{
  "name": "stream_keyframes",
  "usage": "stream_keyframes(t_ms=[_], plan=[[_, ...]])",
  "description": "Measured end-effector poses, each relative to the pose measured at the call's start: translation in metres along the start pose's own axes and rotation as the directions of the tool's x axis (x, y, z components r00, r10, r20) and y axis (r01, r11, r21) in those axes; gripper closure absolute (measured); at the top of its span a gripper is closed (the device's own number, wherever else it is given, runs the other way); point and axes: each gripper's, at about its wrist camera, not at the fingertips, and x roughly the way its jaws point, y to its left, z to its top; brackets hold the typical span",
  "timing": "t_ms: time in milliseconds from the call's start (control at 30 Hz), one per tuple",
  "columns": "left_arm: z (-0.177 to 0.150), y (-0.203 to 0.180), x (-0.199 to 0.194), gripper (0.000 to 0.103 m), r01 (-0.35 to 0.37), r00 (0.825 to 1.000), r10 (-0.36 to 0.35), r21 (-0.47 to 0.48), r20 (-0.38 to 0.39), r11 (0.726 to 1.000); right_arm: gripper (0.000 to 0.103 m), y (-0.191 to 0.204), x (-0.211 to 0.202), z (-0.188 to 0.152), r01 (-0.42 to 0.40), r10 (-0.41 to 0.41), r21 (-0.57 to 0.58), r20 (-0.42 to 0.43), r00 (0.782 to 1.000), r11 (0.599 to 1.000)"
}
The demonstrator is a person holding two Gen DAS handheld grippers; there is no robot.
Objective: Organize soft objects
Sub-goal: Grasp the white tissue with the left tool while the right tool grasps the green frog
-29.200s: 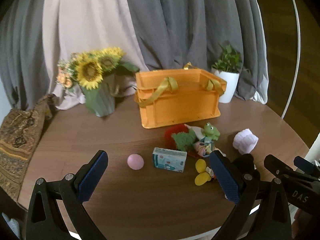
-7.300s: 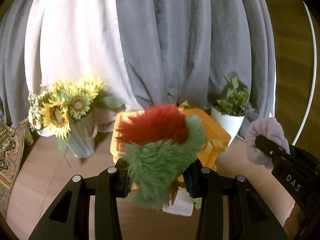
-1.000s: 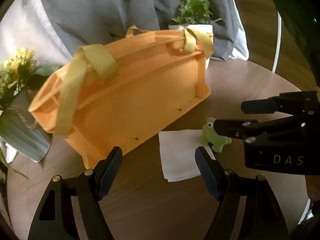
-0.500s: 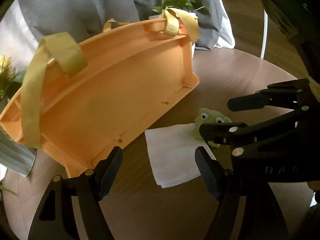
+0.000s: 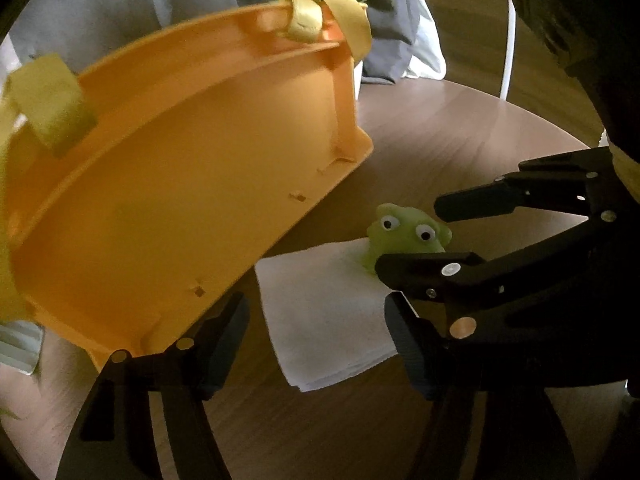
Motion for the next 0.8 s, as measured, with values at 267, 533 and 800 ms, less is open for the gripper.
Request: stream_keyframes(t_ms=[267, 533, 800], plan=[[0.000, -0.003, 0.005, 0.055, 0.044, 0.999, -0.044, -0.004, -0.015, 0.999, 0.042, 0.000, 0.001, -0.001, -0.008, 0.008, 0.010, 0.001, 1.000, 1.000], [-0.002, -0.009, 0.004, 0.083, 0.080, 0.997, -0.080, -0.014, -0.014, 0.997, 0.045, -0.003, -0.004, -0.005, -0.006, 0.005, 0.040, 0.013, 1.000, 0.999], [-0.002, -0.006, 0.002, 0.095, 0.063, 0.998, -0.064, -0.096, -0.015, 0.993, 0.056, -0.009, -0.013, -0.003, 0.001, -0.003, 0.041, 0.055, 0.999, 0.999]])
